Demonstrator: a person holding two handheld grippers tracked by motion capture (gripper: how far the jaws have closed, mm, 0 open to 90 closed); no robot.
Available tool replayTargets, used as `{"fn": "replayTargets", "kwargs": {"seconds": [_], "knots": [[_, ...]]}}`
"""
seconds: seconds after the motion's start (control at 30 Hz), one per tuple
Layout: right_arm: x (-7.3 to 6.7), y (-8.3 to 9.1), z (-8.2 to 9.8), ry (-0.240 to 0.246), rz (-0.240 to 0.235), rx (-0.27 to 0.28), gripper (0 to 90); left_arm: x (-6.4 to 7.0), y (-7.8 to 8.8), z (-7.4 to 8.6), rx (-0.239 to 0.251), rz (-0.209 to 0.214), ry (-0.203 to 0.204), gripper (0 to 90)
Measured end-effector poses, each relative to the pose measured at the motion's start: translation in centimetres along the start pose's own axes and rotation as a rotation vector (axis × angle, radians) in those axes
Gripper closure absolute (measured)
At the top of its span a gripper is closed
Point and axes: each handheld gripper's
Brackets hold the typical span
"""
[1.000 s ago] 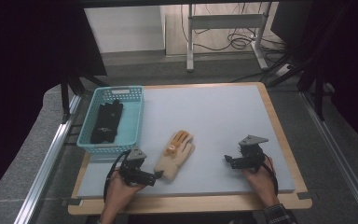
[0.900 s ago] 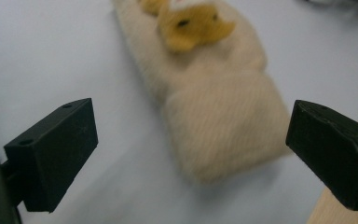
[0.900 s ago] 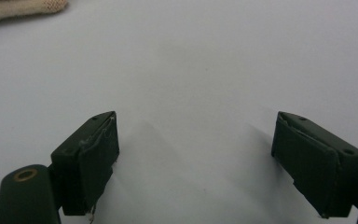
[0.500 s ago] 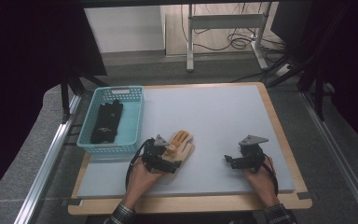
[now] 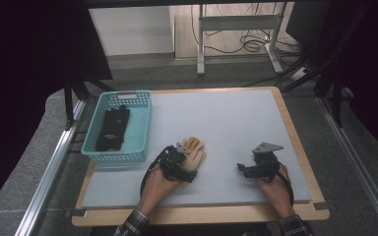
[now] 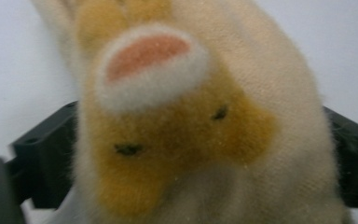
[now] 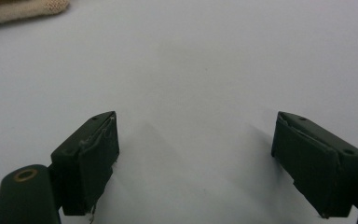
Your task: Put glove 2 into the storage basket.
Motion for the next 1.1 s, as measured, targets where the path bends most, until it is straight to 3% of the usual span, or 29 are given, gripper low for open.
{"fn": "replayTargets", "kwargs": {"seconds": [0.1,0.23,0.4,0.7,1.1], "knots": [[0.0,0.0,0.0,0.000,0.000,0.000,14.8,-0.2,0.3,-0.1,0.014,-0.014,0.007,15.5],[0.0,0.0,0.0,0.000,0.000,0.000,14.8,-1.0,0.6,-0.1,0.031,-0.013,0.027,37.8],[0.0,0.0,0.0,0.000,0.000,0.000,14.8,-1.2,0.8,-0.2,0.025,-0.013,0.022,48.6],[0.0,0.0,0.0,0.000,0.000,0.000,14.9,-1.2,1.8,-1.3,0.048,-0.031,-0.001,51.8],[0.0,0.0,0.0,0.001,0.000,-0.002,14.9,-3.5,6.3,-4.5,0.107,-0.107,0.019,51.1]]}}
Point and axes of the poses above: each handheld gripper's, and its own axes: y roughly backward along the jaws, z roughly out of its underside, x roughly to its right, and after that the axes turned 7 degrees about y, right-handed
